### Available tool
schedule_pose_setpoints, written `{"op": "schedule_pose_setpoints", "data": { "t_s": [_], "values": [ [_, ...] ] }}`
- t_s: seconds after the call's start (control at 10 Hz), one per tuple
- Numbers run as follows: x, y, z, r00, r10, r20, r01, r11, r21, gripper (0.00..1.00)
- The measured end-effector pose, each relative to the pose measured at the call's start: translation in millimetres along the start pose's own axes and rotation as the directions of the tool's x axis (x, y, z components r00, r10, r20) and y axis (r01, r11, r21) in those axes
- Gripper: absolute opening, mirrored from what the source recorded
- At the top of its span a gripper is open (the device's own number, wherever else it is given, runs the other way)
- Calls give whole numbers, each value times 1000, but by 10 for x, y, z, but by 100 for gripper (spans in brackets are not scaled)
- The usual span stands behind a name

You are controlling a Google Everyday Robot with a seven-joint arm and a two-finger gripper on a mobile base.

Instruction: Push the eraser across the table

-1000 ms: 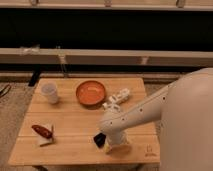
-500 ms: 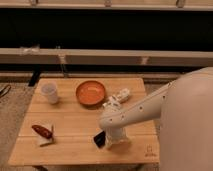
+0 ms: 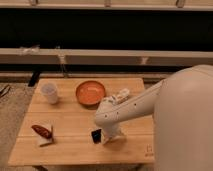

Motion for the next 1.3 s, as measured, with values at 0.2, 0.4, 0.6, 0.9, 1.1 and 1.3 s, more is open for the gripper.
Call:
{"op": "schedule_pose_setpoints", "data": {
  "t_s": [0.2, 0.4, 0.6, 0.9, 1.1, 1.3],
  "values": [
    [-56, 34, -4, 1000, -13, 4, 13, 1000, 1, 79],
    [-118, 73, 0, 1000, -24, 8, 24, 1000, 4, 79],
    [-212, 94, 0, 999, -28, 17, 28, 1000, 9, 79],
    [-365, 89, -11, 999, -25, 36, 24, 1000, 16, 79],
    [-469, 65, -34, 998, -17, 53, 16, 1000, 19, 79],
    [-566, 43, -57, 998, -6, 70, 4, 1000, 23, 79]
  ]
}}
